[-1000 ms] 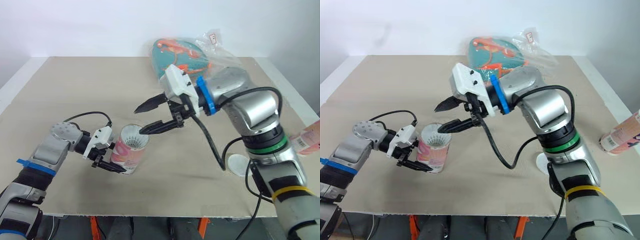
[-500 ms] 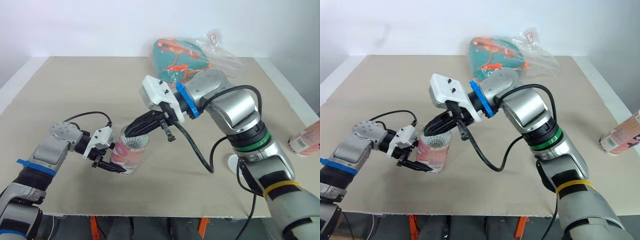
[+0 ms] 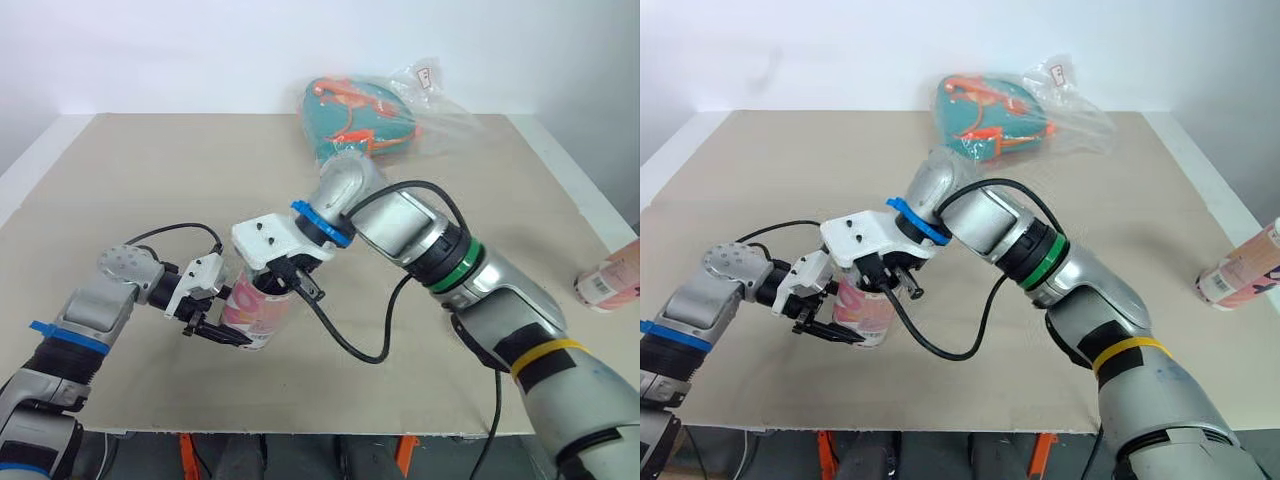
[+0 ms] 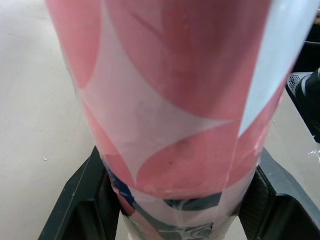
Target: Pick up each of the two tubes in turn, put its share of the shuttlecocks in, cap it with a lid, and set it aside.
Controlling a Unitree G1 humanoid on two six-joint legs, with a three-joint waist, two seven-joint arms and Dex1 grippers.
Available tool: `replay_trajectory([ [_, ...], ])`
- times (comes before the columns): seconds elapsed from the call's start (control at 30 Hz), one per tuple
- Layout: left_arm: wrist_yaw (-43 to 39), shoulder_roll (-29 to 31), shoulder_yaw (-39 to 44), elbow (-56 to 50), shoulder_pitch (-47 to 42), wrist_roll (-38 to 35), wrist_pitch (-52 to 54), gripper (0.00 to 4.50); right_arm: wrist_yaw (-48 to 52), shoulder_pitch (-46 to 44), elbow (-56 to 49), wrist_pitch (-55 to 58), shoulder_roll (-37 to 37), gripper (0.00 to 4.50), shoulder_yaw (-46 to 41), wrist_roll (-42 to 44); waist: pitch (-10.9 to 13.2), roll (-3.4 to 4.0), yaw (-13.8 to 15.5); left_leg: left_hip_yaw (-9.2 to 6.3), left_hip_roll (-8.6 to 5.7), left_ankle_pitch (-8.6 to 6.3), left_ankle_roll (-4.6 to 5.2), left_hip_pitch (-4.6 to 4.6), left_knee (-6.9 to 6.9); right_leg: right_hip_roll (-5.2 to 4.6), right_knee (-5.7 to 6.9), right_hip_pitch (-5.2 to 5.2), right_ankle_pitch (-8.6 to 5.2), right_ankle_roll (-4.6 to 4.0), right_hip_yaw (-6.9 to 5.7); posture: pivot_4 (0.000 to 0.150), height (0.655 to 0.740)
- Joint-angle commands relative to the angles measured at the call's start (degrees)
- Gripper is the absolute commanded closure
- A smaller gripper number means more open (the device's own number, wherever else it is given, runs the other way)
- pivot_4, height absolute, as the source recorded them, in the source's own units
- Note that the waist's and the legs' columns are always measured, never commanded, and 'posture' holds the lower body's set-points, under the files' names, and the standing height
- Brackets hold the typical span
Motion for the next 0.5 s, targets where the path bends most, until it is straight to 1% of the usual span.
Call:
replay_trajectory([
  [0.03, 0.42, 1.04, 0.45, -0.85, 0.99, 1.22, 0.13, 1.87, 0.24, 1.02, 3.16, -2.47, 2.34, 4.46, 3.53, -4.49, -0.05, 0.00, -0.01, 0.00, 0.02, 0.00, 0.00, 0.04, 0.00, 0.01, 0.01, 0.02, 0.01, -0.02, -0.01, 0.150, 0.7400],
  [0.1, 0.51, 1.00, 0.54, -1.01, 1.05, 1.18, 0.31, 1.87, 0.30, 1.21, 3.98, -3.31, 3.66, 4.46, 3.36, -5.41, -0.08, -0.02, -0.15, 0.03, 0.12, 0.00, 0.00, 0.16, 0.00, 0.09, 0.01, 0.09, 0.04, -0.10, -0.01, 0.150, 0.7400],
  [0.17, 0.68, 0.91, 0.62, -1.21, 1.15, 1.12, 0.44, 1.87, 0.57, 1.17, 4.98, -3.67, 4.78, 4.46, 2.76, -5.89, -0.15, -0.03, -0.27, 0.07, 0.25, -0.01, -0.01, 0.38, -0.06, 0.18, 0.01, 0.22, -0.02, -0.40, -0.01, 0.150, 0.7400],
  [0.27, 0.86, 0.85, 0.80, -1.45, 1.36, 1.06, 0.57, 1.87, 2.68, -0.55, 6.76, -1.95, 5.11, 4.46, -1.24, -3.43, -0.26, -0.03, -0.29, 0.07, 0.40, 0.00, -0.01, 0.52, -0.20, 0.35, 0.02, 0.25, 0.01, -0.57, 0.00, 0.150, 0.7400],
  [0.37, 1.05, 0.72, 0.93, -1.68, 1.54, 1.07, 0.77, 1.87, 4.16, -3.62, 6.98, 1.66, 1.82, 4.46, -5.19, 4.26, -0.24, -0.03, -0.23, 0.05, 0.48, 0.07, -0.11, 0.49, -0.31, 0.46, 0.06, 0.15, 0.04, -0.67, 0.00, 0.150, 0.7400],
  [0.47, 1.23, 0.61, 1.02, -1.91, 1.75, 1.00, 0.91, 1.87, 4.24, -5.38, 5.72, 2.13, -3.90, 4.46, -4.55, 10.08, -0.23, -0.04, 0.22, 0.02, 0.49, 0.13, -0.21, 0.23, -0.32, 0.46, 0.06, -0.07, 0.10, -0.50, -0.01, 0.150, 0.7400],
  [0.5, 1.27, 0.60, 1.02, -1.96, 1.82, 0.92, 0.94, 1.87, 4.24, -5.83, 5.57, 1.93, -5.70, 4.46, -4.14, 11.28, -0.23, -0.05, 0.24, 0.02, 0.46, 0.16, -0.26, -0.13, -0.29, 0.43, 0.06, -0.37, 0.16, -0.38, 0.00, 0.150, 0.7400],
])
